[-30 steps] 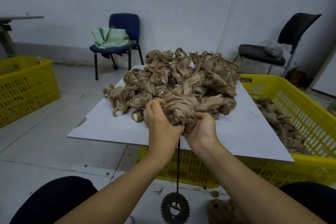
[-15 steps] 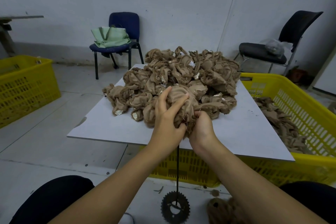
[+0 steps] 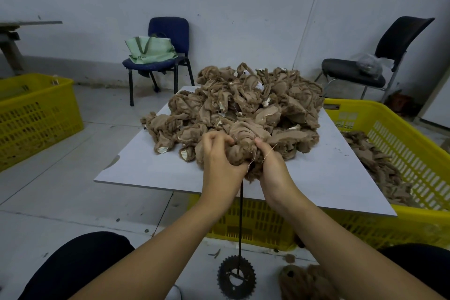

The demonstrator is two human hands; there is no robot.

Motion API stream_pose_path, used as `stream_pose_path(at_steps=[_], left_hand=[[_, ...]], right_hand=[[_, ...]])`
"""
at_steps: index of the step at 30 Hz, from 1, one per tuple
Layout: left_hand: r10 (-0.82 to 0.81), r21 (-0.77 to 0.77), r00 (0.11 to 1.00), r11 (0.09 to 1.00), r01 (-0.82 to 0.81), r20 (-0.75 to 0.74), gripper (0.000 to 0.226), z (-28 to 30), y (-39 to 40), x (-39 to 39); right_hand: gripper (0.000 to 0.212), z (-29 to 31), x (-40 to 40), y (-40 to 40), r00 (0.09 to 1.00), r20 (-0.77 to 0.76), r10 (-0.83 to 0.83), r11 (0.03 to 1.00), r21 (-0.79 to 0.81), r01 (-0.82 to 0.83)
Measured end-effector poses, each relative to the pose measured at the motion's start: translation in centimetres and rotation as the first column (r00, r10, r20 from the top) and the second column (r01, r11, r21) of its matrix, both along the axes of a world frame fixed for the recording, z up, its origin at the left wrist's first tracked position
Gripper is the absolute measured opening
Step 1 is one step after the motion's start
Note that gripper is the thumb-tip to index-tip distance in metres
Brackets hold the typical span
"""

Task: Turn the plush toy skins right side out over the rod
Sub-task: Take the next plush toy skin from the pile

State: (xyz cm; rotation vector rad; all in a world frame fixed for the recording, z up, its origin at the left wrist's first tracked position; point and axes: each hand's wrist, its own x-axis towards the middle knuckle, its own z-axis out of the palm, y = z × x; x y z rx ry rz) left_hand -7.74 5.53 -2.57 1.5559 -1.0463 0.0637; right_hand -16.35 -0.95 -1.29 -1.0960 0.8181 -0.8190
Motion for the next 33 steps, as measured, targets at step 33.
stream_pose_path(at_steps=[33], left_hand=[[-0.363,0.145,0.903,0.905,0.400,-0.229,0.051,-2.0,-0.9,0.1]], right_hand=[[0.025,-0.2,0.3,0.4,0.996,0.041,0.076,0.994,-0.079,-0.073]])
